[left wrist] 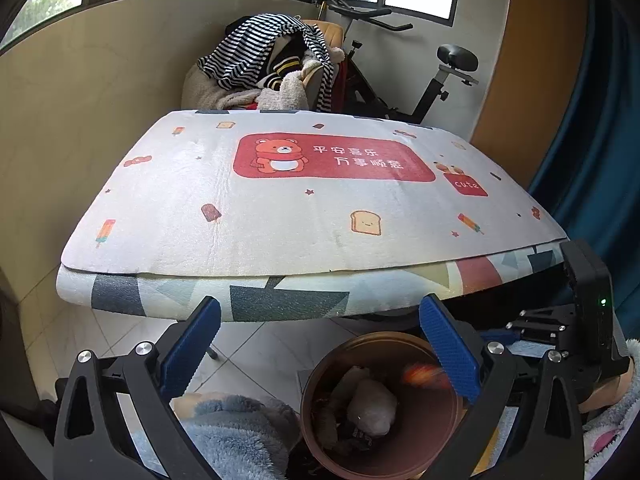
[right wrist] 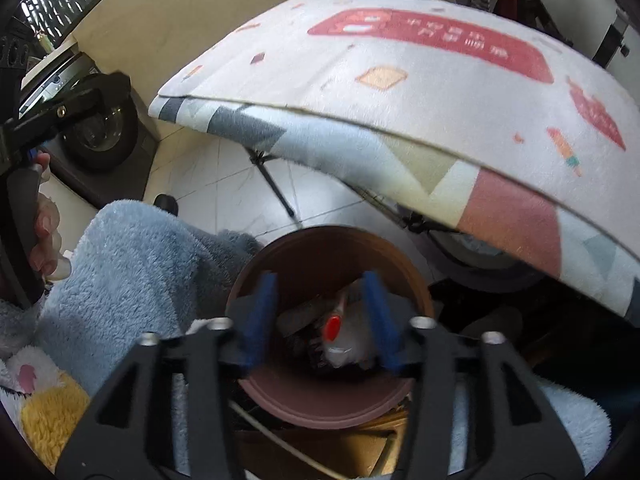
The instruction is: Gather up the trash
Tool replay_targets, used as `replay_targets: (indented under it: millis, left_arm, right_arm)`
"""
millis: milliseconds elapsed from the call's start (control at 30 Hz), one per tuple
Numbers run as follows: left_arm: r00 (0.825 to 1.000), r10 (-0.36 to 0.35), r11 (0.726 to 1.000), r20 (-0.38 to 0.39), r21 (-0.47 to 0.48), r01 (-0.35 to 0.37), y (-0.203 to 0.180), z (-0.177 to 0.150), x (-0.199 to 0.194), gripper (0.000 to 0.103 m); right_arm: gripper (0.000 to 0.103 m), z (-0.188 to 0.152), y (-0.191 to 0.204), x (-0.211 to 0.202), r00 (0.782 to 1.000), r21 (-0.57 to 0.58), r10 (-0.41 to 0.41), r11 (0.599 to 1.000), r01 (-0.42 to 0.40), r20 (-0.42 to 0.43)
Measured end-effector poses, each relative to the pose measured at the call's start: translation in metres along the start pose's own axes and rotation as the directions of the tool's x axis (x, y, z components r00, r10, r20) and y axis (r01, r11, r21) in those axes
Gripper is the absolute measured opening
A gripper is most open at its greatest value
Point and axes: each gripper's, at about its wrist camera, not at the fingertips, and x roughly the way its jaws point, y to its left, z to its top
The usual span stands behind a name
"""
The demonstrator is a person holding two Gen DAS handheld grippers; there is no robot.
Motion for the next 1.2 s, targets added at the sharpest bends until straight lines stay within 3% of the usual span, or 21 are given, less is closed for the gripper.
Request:
replay_targets:
  millis: [67, 133, 233, 433, 633, 833, 1033, 1200]
  left_arm:
    - [1.000, 0.009, 1.000, 0.008, 0.006, -0.009, -0.001, 0.001, -0.001, 0.097]
    - [0.999, 0.032, 0.999, 0.033, 0.020, -0.033, -0.004, 0.005, -0.004, 0.097]
    - [0.997, 0.055, 0.998, 0.061, 0.039, -0.058, -0.009, 0.012, -0.008, 0.097]
    - [0.990, 0.052, 0.997, 0.132, 0.042, -0.058, -0.016, 0.044, -0.019, 0.097]
    - [0.954, 0.152, 0.985, 0.258, 0.045, -0.169, -0.032, 0.086, -0.045, 0.097]
    - [0.933, 0.129, 0.987, 0.336, 0.045, -0.153, -0.043, 0.118, -0.069, 0.097]
    - [0.930, 0.158, 0.978, 0.332, 0.075, -0.193, -0.057, 0.135, -0.070, 0.097]
    - [0.931, 0.161, 0.974, 0.329, 0.100, -0.204, -0.066, 0.137, -0.068, 0.097]
  right_arm:
    - [0.074, 0.003, 0.000, -0.010, 0.998, -0.002, -0.054, 0.999, 0.054, 0.037]
    - [0.092, 0.006, 0.001, -0.019, 0.994, -0.002, -0.090, 0.996, 0.090, 0.069]
    - [0.097, 0.017, -0.004, -0.037, 0.985, 0.013, -0.134, 0.991, 0.133, 0.113]
    - [0.097, 0.039, -0.017, -0.101, 0.940, 0.062, -0.221, 0.975, 0.212, 0.260]
    - [0.097, 0.047, -0.032, -0.159, 0.894, 0.084, -0.274, 0.962, 0.261, 0.356]
    - [0.097, 0.046, -0.037, -0.204, 0.857, 0.116, -0.300, 0.954, 0.277, 0.419]
    - [0.097, 0.044, -0.049, -0.235, 0.845, 0.126, -0.305, 0.952, 0.278, 0.439]
    - [0.097, 0.067, -0.063, -0.255, 0.846, 0.130, -0.303, 0.953, 0.274, 0.439]
